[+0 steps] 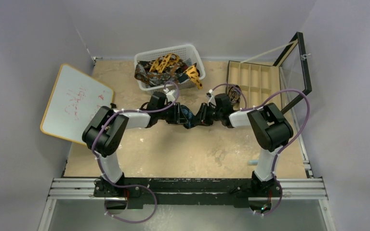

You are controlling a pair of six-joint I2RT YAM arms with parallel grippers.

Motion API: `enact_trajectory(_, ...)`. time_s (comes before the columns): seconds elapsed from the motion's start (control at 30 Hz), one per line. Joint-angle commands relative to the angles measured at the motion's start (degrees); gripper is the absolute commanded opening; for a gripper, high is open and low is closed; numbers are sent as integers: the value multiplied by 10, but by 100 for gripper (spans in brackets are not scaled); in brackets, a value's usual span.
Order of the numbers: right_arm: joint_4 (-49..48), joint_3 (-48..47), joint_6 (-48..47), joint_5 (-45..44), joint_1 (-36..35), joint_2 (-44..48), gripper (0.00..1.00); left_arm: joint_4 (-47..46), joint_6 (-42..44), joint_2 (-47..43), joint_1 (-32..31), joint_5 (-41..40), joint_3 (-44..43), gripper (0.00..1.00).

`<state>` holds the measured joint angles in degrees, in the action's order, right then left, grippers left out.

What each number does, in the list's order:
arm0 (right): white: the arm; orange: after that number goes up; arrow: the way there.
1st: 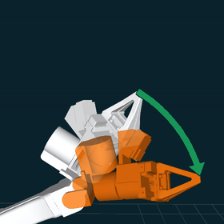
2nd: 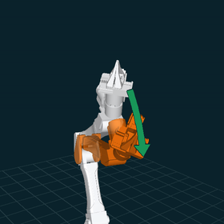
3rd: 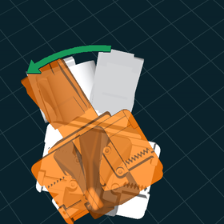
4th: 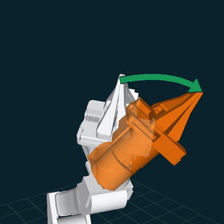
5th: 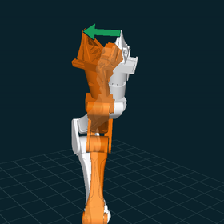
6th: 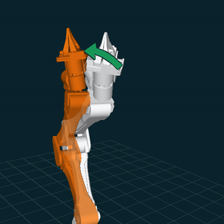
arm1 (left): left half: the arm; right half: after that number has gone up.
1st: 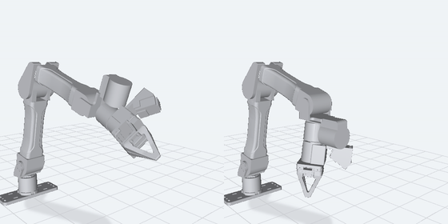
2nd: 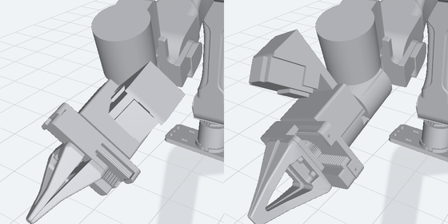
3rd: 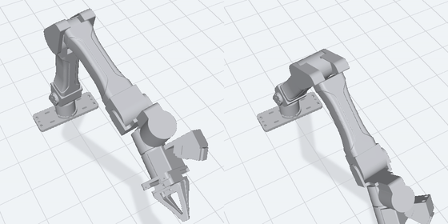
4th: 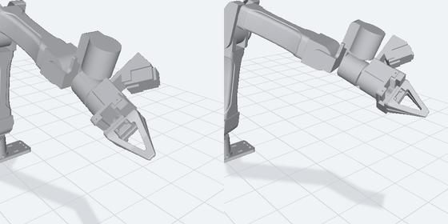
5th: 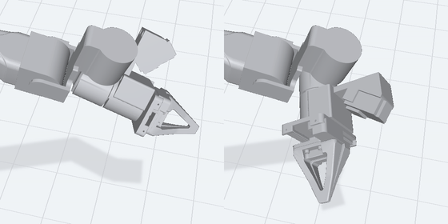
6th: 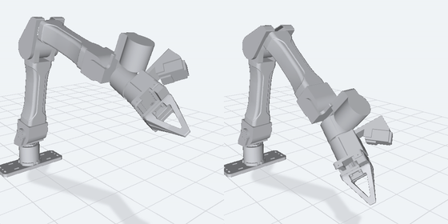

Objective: Roll the ties
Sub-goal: Roll the tie at the center of the board.

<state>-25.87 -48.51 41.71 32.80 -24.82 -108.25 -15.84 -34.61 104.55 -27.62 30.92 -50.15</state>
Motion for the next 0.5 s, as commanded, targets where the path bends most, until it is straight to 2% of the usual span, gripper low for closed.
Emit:
enact_trajectory(0.0, 22, 5, -22, -2, 5, 28, 35, 18, 40, -35, -27, -54, -29, 26)
enact_trajectory(0.17, 16, 28, -31, 6, 38, 81, 52, 33, 63, -71, -30, -60, -24, 20)
enact_trajectory(0.3, 15, 38, -58, 9, 54, 113, 65, 48, 79, -76, -30, -64, -30, 21)
enact_trajectory(0.47, 16, 17, -81, 21, 55, 106, 67, 91, 74, -25, -30, -63, -61, 26)
